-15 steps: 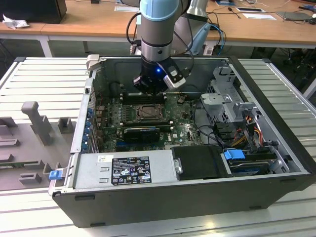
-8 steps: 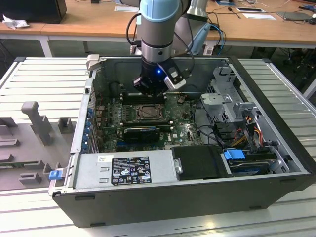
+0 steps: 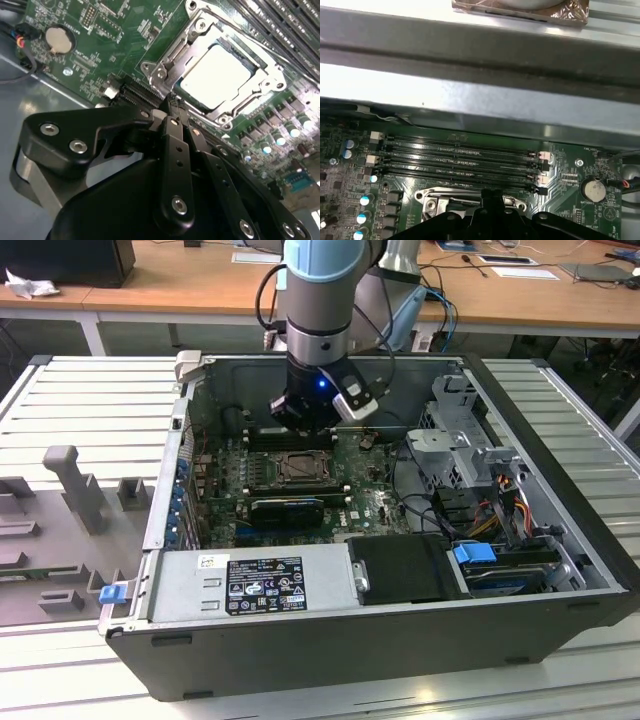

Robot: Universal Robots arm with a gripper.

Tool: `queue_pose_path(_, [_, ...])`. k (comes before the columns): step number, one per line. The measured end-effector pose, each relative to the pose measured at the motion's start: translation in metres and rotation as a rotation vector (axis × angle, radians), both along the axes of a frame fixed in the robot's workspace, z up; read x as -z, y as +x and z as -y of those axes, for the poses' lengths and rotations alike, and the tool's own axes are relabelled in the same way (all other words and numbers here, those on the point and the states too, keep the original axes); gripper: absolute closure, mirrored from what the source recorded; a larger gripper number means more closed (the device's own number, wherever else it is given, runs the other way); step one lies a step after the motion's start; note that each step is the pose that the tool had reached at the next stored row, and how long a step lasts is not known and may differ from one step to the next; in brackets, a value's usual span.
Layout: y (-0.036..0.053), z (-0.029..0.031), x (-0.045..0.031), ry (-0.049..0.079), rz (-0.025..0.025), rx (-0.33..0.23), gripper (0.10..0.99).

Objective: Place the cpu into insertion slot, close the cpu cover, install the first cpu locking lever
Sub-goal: 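Install the first cpu locking lever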

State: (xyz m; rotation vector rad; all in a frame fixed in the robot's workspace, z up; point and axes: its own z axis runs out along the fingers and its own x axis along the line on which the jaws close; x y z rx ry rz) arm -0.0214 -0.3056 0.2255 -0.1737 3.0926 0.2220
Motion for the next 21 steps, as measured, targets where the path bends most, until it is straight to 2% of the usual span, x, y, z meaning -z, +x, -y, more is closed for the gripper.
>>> queue_pose_path(5, [0.0000, 0.0001, -0.0202, 0.000, 0.0000, 0.000, 0.980])
queue_pose_path(7, [0.0000, 0.0020, -0.0238, 0.000, 0.0001, 0.000, 0.980])
queue_pose_path(8, [0.0000, 0.0062, -0.0238, 0.000, 0.0000, 0.000, 0.980])
queue_pose_path(10, [0.0000, 0.0201, -0.0235, -0.001, -0.0001, 0.000, 0.980])
queue_pose_path(13, [0.0000, 0.0309, -0.0230, -0.001, -0.0031, 0.000, 0.980])
queue_pose_path(14, [0.0000, 0.0330, -0.0230, -0.002, -0.0062, 0.000, 0.980])
queue_pose_path(15, [0.0000, 0.0347, -0.0228, -0.011, -0.0184, 0.000, 0.980])
queue_pose_path(16, [0.0000, 0.0357, -0.0228, -0.020, -0.0333, 0.000, 0.980])
queue_pose_path(17, [0.0000, 0.0368, -0.0222, -0.024, -0.0417, 0.000, 0.980])
queue_pose_path(21, [0.0000, 0.0444, -0.0200, -0.024, -0.0479, 0.001, 0.980])
